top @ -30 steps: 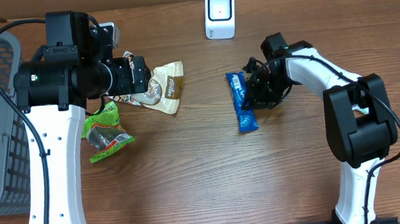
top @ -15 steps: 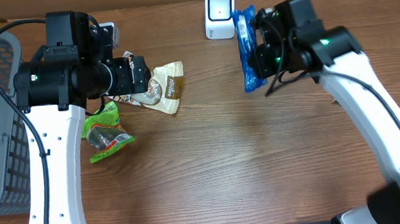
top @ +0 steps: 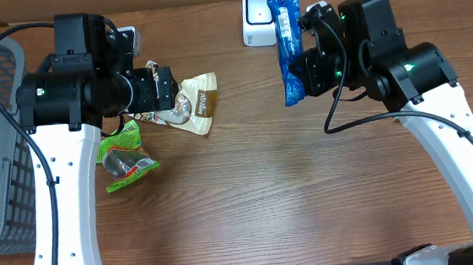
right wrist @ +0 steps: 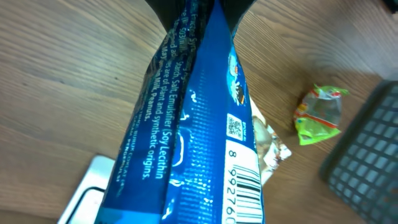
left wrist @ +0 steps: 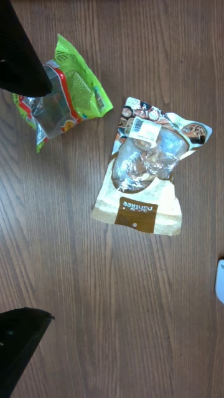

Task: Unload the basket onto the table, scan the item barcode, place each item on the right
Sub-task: 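Lift the Oreo pack and carry it toward the white scanner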

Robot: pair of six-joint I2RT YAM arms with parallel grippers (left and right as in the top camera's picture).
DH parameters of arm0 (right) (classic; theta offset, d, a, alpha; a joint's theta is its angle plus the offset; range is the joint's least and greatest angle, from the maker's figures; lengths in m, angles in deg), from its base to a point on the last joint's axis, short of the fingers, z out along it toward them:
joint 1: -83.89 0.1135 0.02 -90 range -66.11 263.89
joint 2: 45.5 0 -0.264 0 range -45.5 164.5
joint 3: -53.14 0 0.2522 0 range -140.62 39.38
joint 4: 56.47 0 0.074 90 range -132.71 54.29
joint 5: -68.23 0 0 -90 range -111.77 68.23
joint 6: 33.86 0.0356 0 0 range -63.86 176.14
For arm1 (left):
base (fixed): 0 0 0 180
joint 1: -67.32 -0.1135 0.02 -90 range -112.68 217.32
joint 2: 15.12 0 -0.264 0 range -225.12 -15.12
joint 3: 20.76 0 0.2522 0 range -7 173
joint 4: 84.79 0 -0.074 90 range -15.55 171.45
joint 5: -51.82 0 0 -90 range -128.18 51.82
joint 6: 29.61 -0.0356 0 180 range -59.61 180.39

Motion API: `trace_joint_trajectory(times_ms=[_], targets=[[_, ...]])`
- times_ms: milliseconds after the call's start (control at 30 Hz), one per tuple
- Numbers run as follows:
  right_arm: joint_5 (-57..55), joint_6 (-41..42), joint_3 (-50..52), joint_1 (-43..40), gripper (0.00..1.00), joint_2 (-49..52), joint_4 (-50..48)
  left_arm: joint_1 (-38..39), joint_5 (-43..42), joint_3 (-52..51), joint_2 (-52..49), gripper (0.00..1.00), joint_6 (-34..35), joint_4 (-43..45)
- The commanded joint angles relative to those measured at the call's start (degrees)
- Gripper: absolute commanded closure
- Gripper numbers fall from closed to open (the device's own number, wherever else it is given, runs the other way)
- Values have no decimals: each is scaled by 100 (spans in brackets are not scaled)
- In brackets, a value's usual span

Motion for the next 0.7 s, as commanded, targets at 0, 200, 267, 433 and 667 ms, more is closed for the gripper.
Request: trace_joint_trajectory(times_ms=[0,200,267,433,667], targets=[[208,151,-98,28,96,-175,-214,0,9,-13,-24,0,61,-2],[-280,769,-96,153,96,120,-643,0,9,-13,-24,0,61,-2],[-695,769,-94,245,96,286,-706,0,9,-13,-24,0,61,-4],[-1550,769,-94,459,96,660,-892,0,9,-13,-24,0,61,-2],[-2529,763,-94,662,96,1036,-1300,0,9,-13,-24,0,61,-2]])
